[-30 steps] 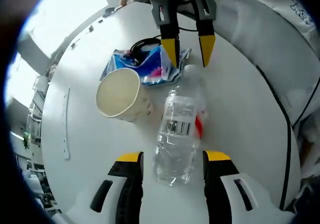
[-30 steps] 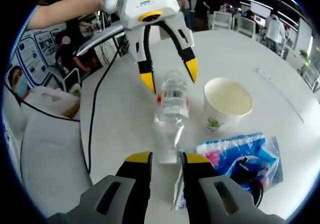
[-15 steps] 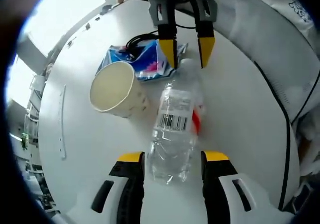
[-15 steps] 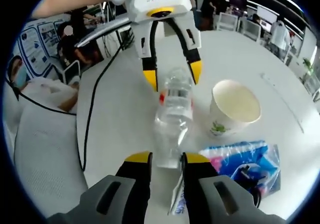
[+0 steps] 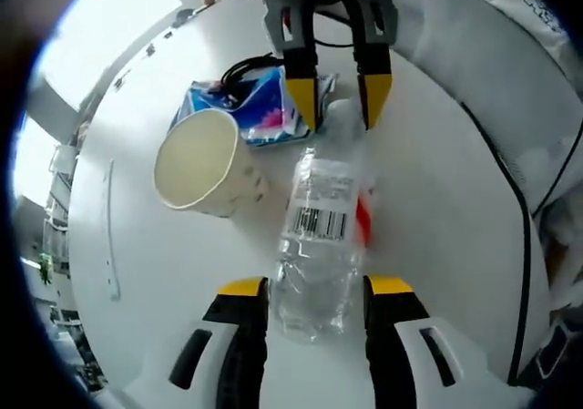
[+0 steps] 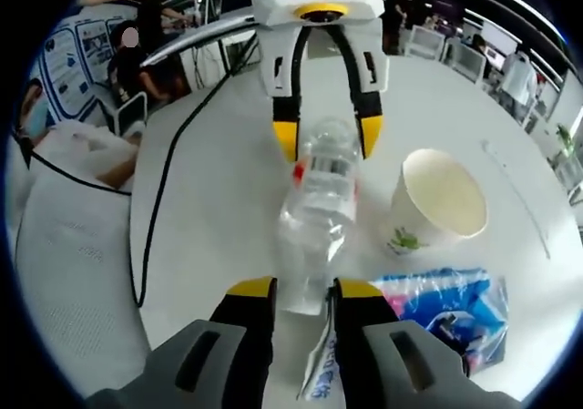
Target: Arrange the tabletop items into an orderly group along one side of the table until the central work area is clear of visible clutter.
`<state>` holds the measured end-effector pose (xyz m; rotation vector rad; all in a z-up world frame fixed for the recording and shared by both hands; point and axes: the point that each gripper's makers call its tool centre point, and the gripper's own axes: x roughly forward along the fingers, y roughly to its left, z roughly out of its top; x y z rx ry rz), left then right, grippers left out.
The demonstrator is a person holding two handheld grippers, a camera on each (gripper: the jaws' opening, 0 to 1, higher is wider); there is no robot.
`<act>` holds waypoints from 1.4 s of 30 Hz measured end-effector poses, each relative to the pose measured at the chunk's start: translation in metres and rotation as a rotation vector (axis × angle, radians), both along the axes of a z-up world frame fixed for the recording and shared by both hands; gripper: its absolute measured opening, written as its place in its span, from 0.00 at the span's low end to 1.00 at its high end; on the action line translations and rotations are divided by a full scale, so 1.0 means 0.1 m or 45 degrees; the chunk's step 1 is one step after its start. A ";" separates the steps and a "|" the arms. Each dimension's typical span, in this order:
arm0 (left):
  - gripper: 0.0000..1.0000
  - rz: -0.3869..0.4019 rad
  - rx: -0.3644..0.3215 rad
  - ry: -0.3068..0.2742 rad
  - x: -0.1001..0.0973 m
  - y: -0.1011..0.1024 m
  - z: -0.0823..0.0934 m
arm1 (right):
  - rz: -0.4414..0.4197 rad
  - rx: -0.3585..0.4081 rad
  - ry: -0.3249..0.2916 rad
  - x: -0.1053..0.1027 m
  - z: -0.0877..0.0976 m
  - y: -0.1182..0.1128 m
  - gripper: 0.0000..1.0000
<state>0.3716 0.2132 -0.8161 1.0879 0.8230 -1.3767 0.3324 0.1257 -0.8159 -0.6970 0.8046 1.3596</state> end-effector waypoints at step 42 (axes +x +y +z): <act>0.40 -0.036 0.031 -0.037 0.00 0.02 -0.14 | -0.029 -0.147 0.194 0.02 -0.09 0.05 0.19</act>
